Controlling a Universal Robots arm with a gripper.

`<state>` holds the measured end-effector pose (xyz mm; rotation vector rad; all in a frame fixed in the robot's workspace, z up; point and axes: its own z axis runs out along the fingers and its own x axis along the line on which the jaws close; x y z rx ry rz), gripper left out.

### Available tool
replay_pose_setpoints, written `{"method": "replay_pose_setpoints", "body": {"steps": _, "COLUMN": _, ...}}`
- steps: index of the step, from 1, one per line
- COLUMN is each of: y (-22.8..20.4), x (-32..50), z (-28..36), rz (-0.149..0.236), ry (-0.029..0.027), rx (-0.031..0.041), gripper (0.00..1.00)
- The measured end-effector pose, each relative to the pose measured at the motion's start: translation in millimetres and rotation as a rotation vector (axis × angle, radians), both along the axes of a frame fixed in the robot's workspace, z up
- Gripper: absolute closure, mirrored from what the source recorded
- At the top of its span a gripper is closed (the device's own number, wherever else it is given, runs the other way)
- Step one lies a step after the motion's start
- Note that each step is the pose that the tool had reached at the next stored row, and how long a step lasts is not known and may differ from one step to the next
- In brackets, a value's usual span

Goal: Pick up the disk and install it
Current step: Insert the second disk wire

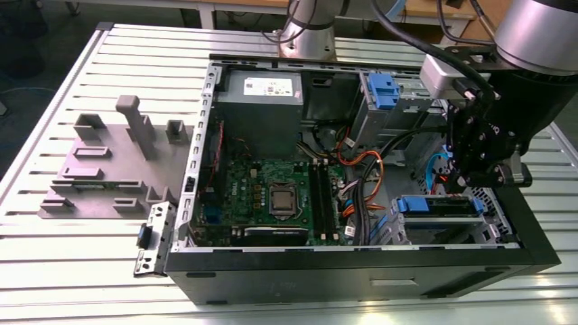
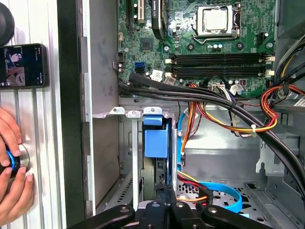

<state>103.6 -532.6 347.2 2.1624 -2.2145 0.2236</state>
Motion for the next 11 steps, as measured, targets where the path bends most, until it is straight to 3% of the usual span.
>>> {"method": "replay_pose_setpoints", "body": {"steps": 5, "y": -0.1, "x": 0.0, "z": 0.4, "rz": 0.0, "ry": 0.0, "rx": 0.0008, "gripper": 0.89}}
{"method": "replay_pose_setpoints", "body": {"steps": 11, "y": 0.0, "x": 0.0, "z": 11.7, "rz": 0.0, "ry": 0.0, "rx": 0.0012, "gripper": 0.89}}
